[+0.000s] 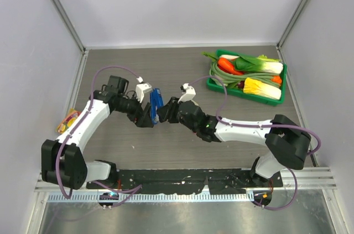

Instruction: Unload the staples from the stapler

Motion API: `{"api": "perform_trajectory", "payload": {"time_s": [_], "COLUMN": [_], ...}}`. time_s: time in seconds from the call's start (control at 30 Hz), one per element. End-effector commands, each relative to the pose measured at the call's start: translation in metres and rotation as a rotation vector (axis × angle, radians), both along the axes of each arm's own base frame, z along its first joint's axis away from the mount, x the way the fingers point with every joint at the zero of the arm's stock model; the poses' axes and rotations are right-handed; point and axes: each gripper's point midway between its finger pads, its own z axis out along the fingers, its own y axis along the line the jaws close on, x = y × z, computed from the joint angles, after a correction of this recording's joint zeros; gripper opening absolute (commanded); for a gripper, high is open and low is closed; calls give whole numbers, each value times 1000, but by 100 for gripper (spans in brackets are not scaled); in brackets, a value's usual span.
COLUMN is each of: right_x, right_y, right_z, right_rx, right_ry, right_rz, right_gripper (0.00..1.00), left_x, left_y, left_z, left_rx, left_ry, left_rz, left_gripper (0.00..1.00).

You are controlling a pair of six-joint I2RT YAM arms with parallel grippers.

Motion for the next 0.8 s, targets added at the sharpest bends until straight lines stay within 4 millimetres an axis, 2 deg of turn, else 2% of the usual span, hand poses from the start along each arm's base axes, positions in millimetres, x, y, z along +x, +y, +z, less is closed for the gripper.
{"api": "perform_trajectory", "payload": {"time_s": [0.0,0.17,0.5,0.67,0.77], "right_x": [1,-1,-7,-9,-10], "right_y": [15,20,20,14,11], "right_z": [67,64,49,41,36], "right_rx": [236,241,229,203,192], "right_ry": [-65,-52,-15,-12,-11], "right_rz": [13,37,58,50,48], "right_gripper": [1,1,1,1,1], "left_x": [15,25,38,38,38], "left_y": [-6,-7,-8,-8,-7], "left_z": [-5,-9,-17,-24,-29], "left_rx": [27,29,35,43,55], "left_ry": [-102,-151,-160,-140,-126], "left_rz": [-14,14,45,48,52], "left_gripper": [81,78,51,44,34]}}
